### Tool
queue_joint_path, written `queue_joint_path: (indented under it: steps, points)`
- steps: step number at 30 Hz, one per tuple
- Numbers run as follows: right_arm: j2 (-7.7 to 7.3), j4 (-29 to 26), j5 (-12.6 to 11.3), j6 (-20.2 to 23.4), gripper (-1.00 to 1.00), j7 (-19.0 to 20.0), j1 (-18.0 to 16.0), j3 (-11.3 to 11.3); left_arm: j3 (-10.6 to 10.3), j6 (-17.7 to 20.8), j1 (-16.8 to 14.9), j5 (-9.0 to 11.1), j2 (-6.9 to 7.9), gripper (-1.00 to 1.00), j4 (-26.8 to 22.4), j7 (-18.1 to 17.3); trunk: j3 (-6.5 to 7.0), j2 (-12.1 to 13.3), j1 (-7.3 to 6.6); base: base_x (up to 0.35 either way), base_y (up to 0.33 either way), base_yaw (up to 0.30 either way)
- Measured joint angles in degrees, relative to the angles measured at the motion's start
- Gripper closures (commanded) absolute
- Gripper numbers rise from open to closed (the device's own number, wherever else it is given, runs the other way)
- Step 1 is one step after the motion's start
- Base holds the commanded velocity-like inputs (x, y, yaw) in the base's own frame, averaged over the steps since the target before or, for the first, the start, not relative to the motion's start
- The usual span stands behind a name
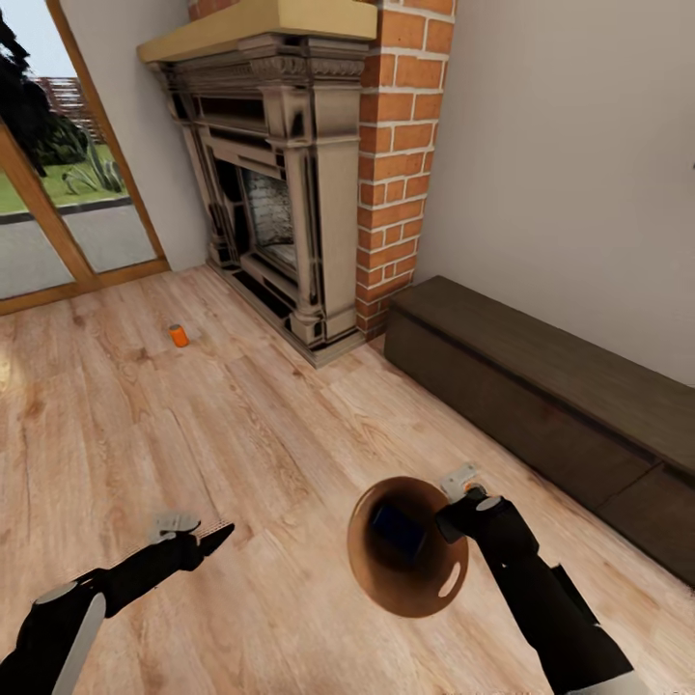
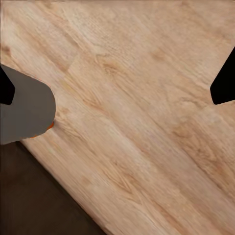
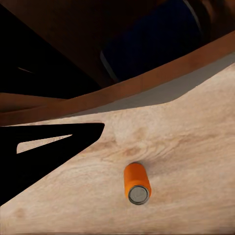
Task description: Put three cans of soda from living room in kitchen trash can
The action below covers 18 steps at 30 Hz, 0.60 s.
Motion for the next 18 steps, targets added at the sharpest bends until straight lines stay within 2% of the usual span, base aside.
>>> queue_joint_path:
  steps: [3,4,5,7,8,10,11,12,13,15,16,17,18]
  points:
    - [0.96,-0.95,0.32,0.21,1.0,0.07,-0.02,-0.94,0.0,-0.97,0.96,0.06,-0.11,-1.0,0.97,-0.96,0.12,0.0,0.0,0.0,-0.155,-0.22]
    - [1.82,-0.08,-4.37,0.44,1.0,0.1,0.0,-6.31,-0.01,-1.08,2.42,0.16,-0.15,-1.0,7.92,-4.98,0.16,0.0,0.0,0.0,-0.222,-0.224]
    - [1.85,-0.5,-6.89,0.19,1.0,0.1,-0.02,-7.89,0.0,-1.16,2.6,-0.07,-0.15,-1.0,10.65,-5.13,0.2,0.0,0.01,0.0,-0.234,-0.225]
    - [1.89,-2.63,-10.17,-0.15,1.0,0.03,-0.07,-8.2,0.0,-1.17,2.62,0.06,-0.17,-1.0,10.54,-5.17,0.31,0.0,0.0,0.0,-0.259,-0.226]
    - [1.9,-2.65,-13.21,0.15,1.0,0.1,0.0,-8.29,0.0,-1.18,2.62,0.05,-0.17,-1.0,10.56,-5.18,0.35,0.0,0.0,0.0,-0.27,-0.226]
    - [1.91,-2.65,-21.31,0.3,1.0,0.11,-0.01,-8.35,0.0,-1.2,2.62,0.04,-0.18,-1.0,10.59,-5.19,0.45,0.0,0.0,0.0,-0.276,-0.224]
    - [1.94,-2.79,-24.32,0.83,1.0,0.37,-0.02,-8.32,-0.03,-1.21,2.62,0.04,-0.18,-1.0,10.61,-5.2,0.5,0.0,0.0,0.0,-0.281,-0.223]
    - [1.95,-2.8,-25.06,1.02,1.0,0.46,-0.01,-8.31,-0.03,-1.21,2.62,0.05,-0.18,-1.0,10.62,-5.2,0.55,0.0,0.0,0.0,-0.282,-0.222]
    - [1.94,-2.79,-23.7,0.81,1.0,0.27,-0.01,-8.35,-0.02,-1.21,2.62,0.05,-0.18,-1.0,10.62,-5.2,0.6,0.0,0.0,0.0,-0.285,-0.22]
    - [1.91,-2.78,-18.76,-0.11,1.0,-0.22,-0.02,-8.54,-0.05,-1.21,2.64,0.06,-0.18,-1.0,10.61,-5.2,0.7,0.0,0.0,0.0,-0.285,-0.217]
    - [1.91,-2.79,-17.49,-0.17,1.0,-0.2,-0.03,-8.55,-0.06,-1.21,2.64,0.06,-0.18,-1.0,10.6,-5.2,0.76,0.0,0.0,0.0,-0.276,-0.215]
    - [1.91,-2.78,-17.74,-0.11,1.0,-0.21,-0.02,-8.55,-0.07,-1.21,2.64,0.07,-0.18,-1.0,10.61,-5.2,0.81,0.0,0.0,0.0,-0.266,-0.214]
    - [1.91,-2.79,-19.14,-0.04,1.0,-0.16,-0.03,-8.54,-0.07,-1.21,2.64,0.06,-0.18,-1.0,10.61,-5.2,0.88,0.0,0.0,0.0,-0.241,-0.213]
